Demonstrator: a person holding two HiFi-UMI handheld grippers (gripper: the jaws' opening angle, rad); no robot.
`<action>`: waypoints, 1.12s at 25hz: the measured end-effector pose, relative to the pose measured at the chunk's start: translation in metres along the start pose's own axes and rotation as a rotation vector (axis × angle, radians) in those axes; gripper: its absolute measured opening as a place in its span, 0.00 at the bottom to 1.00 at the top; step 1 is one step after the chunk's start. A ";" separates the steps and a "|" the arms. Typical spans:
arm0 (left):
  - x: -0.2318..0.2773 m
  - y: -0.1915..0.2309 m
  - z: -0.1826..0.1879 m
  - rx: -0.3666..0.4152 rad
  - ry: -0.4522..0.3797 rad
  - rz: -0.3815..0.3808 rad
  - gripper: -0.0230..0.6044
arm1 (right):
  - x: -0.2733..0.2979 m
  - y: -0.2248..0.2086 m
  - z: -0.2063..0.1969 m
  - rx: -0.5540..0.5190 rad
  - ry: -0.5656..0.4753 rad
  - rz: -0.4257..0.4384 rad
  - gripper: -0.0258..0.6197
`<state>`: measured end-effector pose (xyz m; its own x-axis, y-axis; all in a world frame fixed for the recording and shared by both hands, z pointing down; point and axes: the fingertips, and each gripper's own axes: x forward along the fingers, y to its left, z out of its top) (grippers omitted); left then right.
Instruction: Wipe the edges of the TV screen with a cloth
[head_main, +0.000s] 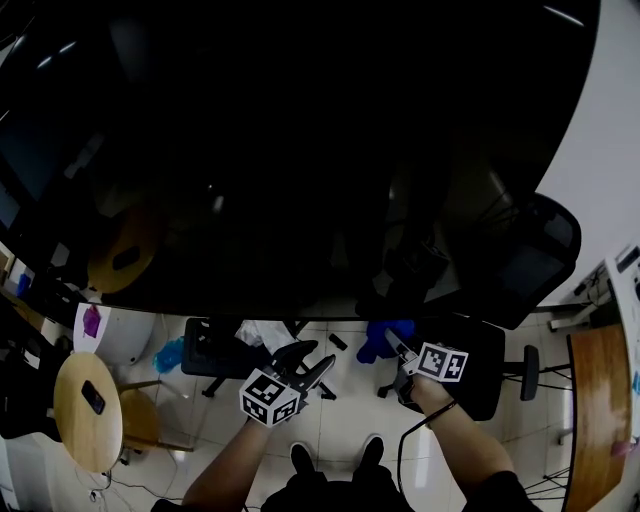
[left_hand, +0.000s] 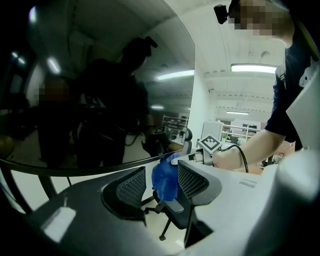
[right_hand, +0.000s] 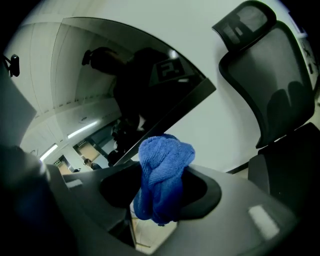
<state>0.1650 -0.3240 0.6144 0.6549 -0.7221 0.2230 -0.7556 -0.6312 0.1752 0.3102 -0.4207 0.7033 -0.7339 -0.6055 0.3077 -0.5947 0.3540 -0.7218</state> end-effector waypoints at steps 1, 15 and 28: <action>-0.007 0.005 -0.001 0.001 0.003 -0.008 0.34 | 0.004 0.005 -0.003 -0.003 -0.004 -0.009 0.37; -0.098 0.053 -0.011 0.039 0.029 -0.035 0.34 | 0.064 0.074 -0.045 0.046 -0.054 -0.022 0.37; -0.174 0.104 -0.015 -0.001 -0.005 0.119 0.34 | 0.127 0.134 -0.086 0.091 0.008 0.048 0.37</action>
<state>-0.0278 -0.2601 0.6086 0.5606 -0.7935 0.2371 -0.8281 -0.5406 0.1486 0.1089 -0.3888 0.6988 -0.7639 -0.5832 0.2763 -0.5269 0.3165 -0.7888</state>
